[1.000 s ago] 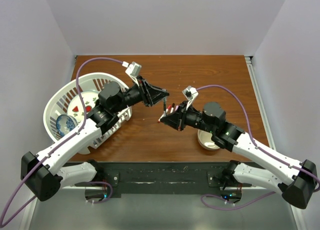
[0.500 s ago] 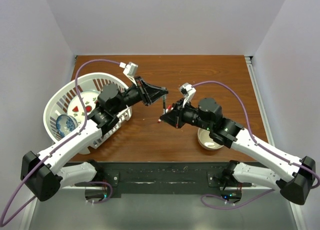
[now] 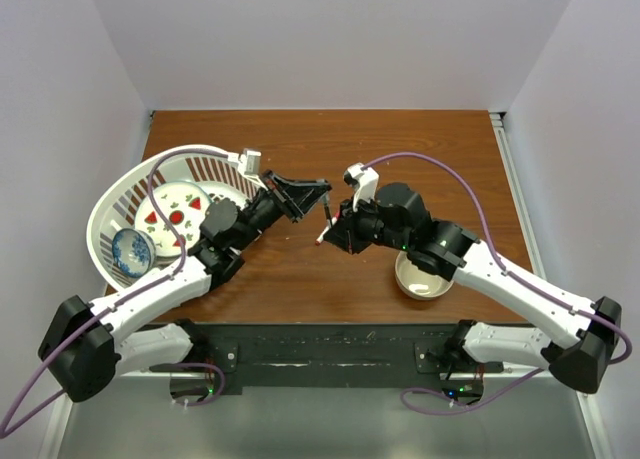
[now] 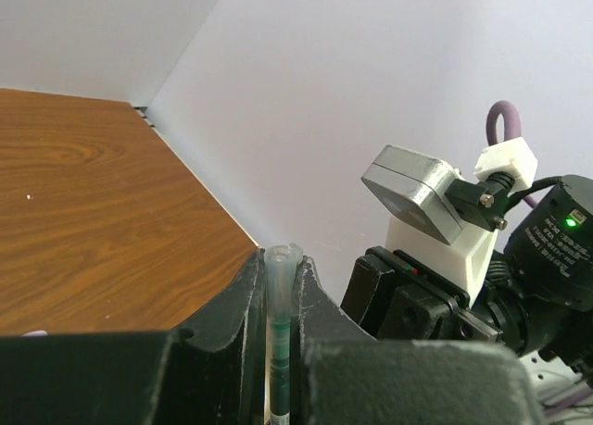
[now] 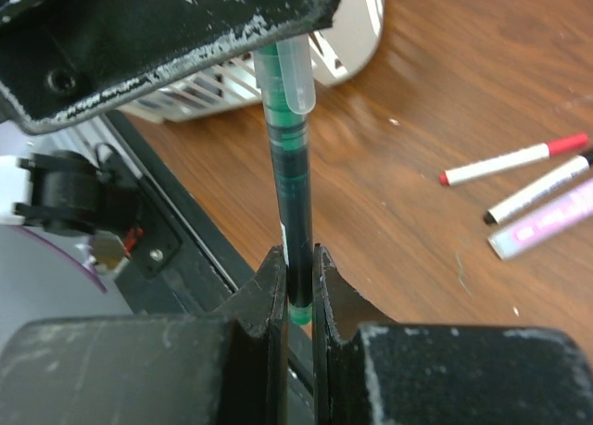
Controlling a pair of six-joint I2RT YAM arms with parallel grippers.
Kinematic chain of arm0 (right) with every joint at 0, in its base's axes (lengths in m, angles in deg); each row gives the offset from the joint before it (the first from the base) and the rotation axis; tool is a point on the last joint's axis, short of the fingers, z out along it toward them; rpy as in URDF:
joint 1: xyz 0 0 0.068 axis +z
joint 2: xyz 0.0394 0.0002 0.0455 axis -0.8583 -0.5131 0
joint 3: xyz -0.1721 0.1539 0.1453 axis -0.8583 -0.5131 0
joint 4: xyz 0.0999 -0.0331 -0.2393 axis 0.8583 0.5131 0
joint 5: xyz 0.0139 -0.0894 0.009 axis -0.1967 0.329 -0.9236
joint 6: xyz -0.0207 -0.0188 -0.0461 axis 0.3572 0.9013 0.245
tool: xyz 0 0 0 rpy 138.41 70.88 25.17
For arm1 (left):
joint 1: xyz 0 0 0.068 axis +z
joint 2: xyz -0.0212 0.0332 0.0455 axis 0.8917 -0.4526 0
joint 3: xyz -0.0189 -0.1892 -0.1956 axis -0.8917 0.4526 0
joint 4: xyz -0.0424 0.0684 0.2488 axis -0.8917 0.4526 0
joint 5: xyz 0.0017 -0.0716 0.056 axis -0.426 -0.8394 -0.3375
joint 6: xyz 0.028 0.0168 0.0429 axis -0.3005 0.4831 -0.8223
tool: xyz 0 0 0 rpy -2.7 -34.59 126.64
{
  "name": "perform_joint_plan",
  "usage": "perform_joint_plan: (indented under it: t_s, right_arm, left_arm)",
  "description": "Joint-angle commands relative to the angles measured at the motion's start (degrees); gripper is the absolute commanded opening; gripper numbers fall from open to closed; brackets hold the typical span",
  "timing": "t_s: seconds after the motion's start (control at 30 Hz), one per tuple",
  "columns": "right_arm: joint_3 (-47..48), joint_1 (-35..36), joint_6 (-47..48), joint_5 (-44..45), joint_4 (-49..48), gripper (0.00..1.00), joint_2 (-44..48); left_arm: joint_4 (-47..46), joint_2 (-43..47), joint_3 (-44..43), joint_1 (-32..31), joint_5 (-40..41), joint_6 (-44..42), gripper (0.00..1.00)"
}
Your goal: Insert the pens into the pen caps
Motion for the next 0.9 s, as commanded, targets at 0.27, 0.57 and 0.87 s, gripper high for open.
perform_joint_plan:
  t_s: [0.27, 0.57, 0.87]
  right_arm:
    - [19.7, -10.5, 4.4, 1.6, -28.2, 0.0, -4.6]
    - [24.7, -11.6, 11.5, -2.9, -22.5, 0.0, -6.6]
    - [10.8, -11.6, 8.6, -5.3, -23.1, 0.0, -1.3]
  left_arm:
    - [4.2, -3.7, 9.8, -12.0, -15.6, 6.4, 0.0]
    - [11.3, -4.9, 7.2, -13.2, -14.5, 1.8, 0.0]
    - [26.7, -0.8, -2.9, -11.9, -2.4, -4.4, 0.0]
